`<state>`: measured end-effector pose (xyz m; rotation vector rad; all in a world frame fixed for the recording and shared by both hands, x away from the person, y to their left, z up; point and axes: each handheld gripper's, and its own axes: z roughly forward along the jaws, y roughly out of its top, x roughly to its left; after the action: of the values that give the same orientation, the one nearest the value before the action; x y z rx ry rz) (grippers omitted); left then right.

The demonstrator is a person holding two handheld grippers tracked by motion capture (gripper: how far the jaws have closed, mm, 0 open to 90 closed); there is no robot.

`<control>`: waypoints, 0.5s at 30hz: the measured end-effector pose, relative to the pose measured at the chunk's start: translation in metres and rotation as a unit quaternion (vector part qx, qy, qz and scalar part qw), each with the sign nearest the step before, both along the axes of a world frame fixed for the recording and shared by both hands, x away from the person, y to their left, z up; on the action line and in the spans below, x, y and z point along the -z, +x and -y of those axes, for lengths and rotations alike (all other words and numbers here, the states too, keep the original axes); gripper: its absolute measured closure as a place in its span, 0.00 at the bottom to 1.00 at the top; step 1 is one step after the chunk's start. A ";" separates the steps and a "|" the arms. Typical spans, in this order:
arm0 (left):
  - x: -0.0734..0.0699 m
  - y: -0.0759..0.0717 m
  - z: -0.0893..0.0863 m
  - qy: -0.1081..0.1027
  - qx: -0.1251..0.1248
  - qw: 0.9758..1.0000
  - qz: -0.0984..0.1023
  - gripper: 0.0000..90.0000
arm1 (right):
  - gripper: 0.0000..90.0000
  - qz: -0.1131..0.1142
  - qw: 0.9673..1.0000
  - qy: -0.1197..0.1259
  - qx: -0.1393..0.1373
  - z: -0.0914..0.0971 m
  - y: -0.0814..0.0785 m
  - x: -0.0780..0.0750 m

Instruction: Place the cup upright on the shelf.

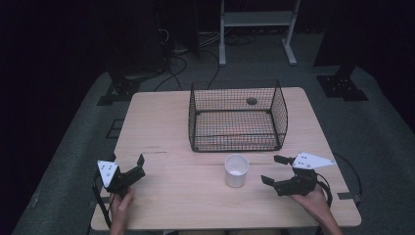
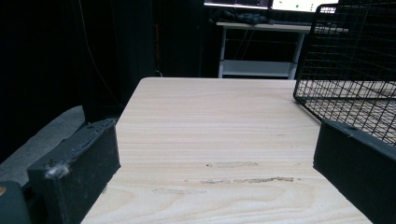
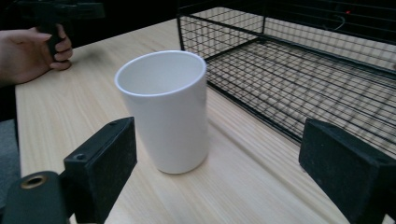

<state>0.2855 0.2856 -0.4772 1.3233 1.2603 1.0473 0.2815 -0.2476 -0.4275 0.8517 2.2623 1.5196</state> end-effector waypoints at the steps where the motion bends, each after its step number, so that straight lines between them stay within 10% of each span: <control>1: 0.000 0.000 0.000 0.000 0.000 1.000 0.000 0.00 | 0.12 -0.001 1.000 -0.001 -0.005 -0.003 0.000 -0.001; 15: 0.000 0.000 0.000 0.000 0.000 1.000 0.000 0.00 | 0.10 -0.015 0.998 -0.025 -0.057 -0.037 0.002 0.000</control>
<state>0.2856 0.2856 -0.4772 1.3230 1.2601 1.0475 0.2839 -0.2105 -0.4270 0.7469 2.3976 1.4992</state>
